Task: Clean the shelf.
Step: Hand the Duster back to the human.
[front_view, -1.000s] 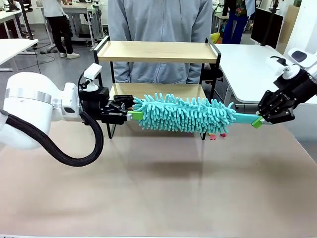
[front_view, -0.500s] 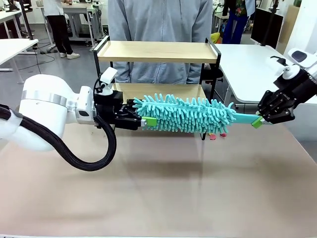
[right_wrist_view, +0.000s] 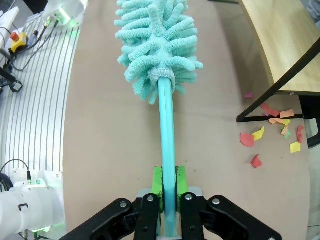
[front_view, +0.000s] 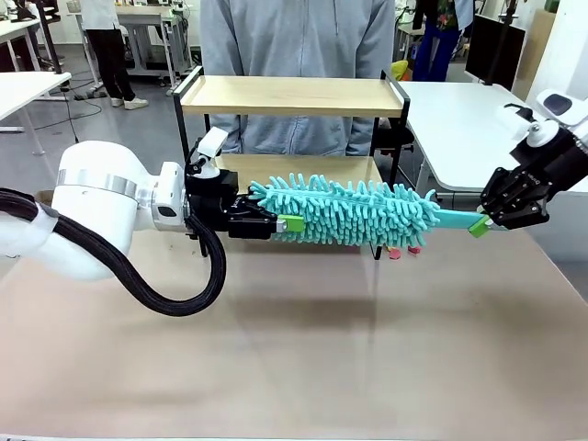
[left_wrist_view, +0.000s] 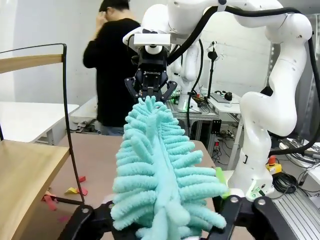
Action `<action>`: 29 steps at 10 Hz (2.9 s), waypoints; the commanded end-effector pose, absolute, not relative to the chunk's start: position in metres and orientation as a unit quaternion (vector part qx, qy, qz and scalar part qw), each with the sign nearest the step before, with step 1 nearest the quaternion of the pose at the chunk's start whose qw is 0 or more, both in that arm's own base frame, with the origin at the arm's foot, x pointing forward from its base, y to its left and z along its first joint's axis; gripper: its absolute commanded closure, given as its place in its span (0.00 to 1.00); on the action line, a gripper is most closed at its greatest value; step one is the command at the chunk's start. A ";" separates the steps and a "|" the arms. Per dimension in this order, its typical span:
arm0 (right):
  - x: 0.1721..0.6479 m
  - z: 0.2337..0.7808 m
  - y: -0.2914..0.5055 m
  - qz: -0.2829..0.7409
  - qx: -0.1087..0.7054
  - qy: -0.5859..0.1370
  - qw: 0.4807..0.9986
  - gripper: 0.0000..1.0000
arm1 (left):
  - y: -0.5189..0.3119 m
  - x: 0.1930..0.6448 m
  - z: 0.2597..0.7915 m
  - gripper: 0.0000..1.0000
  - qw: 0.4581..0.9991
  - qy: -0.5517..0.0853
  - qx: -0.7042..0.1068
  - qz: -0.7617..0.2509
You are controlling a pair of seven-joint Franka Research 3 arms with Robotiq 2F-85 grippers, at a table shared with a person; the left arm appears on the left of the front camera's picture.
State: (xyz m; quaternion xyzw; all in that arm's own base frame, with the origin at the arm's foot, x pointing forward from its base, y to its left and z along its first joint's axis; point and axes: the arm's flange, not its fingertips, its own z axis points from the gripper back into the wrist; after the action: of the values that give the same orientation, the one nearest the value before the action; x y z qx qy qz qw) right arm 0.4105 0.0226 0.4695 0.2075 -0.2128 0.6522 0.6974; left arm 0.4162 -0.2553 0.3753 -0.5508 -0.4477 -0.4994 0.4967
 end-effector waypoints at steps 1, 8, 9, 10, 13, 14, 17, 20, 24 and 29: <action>0.410 0.469 0.026 0.655 0.216 -0.222 0.689 0.87 | -0.261 0.415 0.375 1.00 0.501 -0.437 -0.552 -0.504; 0.410 0.469 0.026 0.655 0.216 -0.222 0.689 0.87 | -0.251 0.414 0.380 1.00 0.498 -0.435 -0.555 -0.504; 0.410 0.469 0.026 0.655 0.216 -0.222 0.689 0.87 | -0.251 0.414 0.379 1.00 0.498 -0.433 -0.556 -0.505; 0.410 0.469 0.026 0.655 0.216 -0.222 0.689 0.87 | -0.252 0.411 0.378 1.00 0.492 -0.451 -0.547 -0.506; 0.410 0.469 0.026 0.655 0.216 -0.222 0.689 0.87 | -0.251 0.418 0.375 1.00 0.502 -0.448 -0.546 -0.499; 0.408 0.468 0.026 0.656 0.217 -0.206 0.693 0.30 | -0.251 0.418 0.375 1.00 0.502 -0.448 -0.546 -0.499; 0.399 0.495 0.010 0.639 0.244 -0.240 0.689 0.26 | -0.251 0.418 0.375 1.00 0.502 -0.448 -0.546 -0.499; 0.388 0.525 -0.025 0.589 0.288 -0.309 0.688 0.00 | -0.251 0.418 0.375 1.00 0.502 -0.448 -0.546 -0.499; 0.366 0.554 -0.105 0.461 0.322 -0.432 0.705 0.00 | -0.251 0.418 0.375 1.00 0.502 -0.448 -0.546 -0.499; 0.362 0.554 -0.119 0.459 0.310 -0.427 0.715 0.00 | -0.251 0.418 0.375 1.00 0.502 -0.448 -0.546 -0.499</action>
State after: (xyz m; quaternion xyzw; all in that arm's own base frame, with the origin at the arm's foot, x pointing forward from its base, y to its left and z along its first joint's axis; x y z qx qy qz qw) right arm 0.3610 -0.1204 0.5538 0.3137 -0.4301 0.4494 0.7174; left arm 0.4180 -0.2499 0.3730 -0.5470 -0.4399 -0.5012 0.5060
